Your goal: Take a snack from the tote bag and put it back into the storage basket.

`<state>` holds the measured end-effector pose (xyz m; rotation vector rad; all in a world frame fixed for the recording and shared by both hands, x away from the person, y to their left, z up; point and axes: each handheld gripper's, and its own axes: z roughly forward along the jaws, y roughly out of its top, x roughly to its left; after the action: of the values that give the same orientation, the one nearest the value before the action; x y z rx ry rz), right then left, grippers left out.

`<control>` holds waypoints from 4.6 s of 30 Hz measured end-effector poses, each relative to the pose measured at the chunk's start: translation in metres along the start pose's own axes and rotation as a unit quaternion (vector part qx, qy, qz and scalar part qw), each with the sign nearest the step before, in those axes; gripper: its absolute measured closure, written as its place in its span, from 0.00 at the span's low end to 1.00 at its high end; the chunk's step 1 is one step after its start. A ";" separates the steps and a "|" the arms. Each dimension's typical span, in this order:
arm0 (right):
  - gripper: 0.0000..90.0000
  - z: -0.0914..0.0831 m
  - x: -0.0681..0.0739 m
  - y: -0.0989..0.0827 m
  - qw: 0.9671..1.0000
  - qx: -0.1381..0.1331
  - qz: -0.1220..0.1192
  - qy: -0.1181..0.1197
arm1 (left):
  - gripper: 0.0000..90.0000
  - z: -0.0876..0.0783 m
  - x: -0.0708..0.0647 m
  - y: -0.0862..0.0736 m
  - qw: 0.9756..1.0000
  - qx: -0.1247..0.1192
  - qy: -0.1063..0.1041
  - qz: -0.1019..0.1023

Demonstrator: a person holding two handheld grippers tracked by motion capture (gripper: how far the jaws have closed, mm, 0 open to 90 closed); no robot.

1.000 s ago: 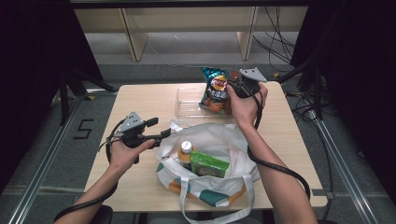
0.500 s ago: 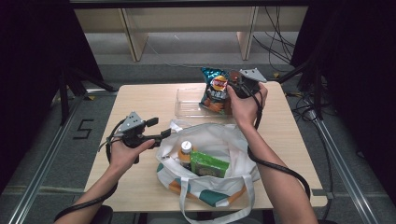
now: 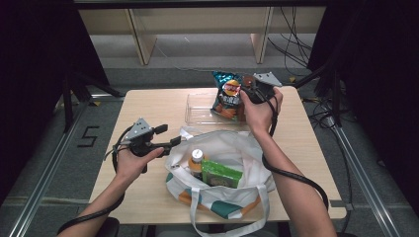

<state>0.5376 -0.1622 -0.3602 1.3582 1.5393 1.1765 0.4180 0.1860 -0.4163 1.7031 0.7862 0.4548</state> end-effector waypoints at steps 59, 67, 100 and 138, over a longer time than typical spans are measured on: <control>0.42 0.022 -0.006 -0.022 0.999 0.051 -0.010 0.005 | 0.30 0.001 0.000 0.000 1.000 0.003 -0.002 0.002; 0.34 0.020 -0.008 -0.021 0.998 0.059 -0.017 0.015 | 0.30 0.002 0.000 0.000 1.000 0.004 -0.002 0.001; 0.27 -0.022 -0.015 -0.013 0.996 0.049 -0.016 0.068 | 0.29 0.001 -0.001 0.000 1.000 0.001 -0.002 0.000; 0.47 -0.102 -0.021 -0.033 0.981 0.049 -0.036 0.187 | 0.29 0.002 -0.001 -0.003 1.000 0.007 -0.003 0.001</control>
<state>0.4346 -0.1994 -0.3633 1.1762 1.9140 1.3828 0.4178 0.1838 -0.4192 1.7176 0.7843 0.4460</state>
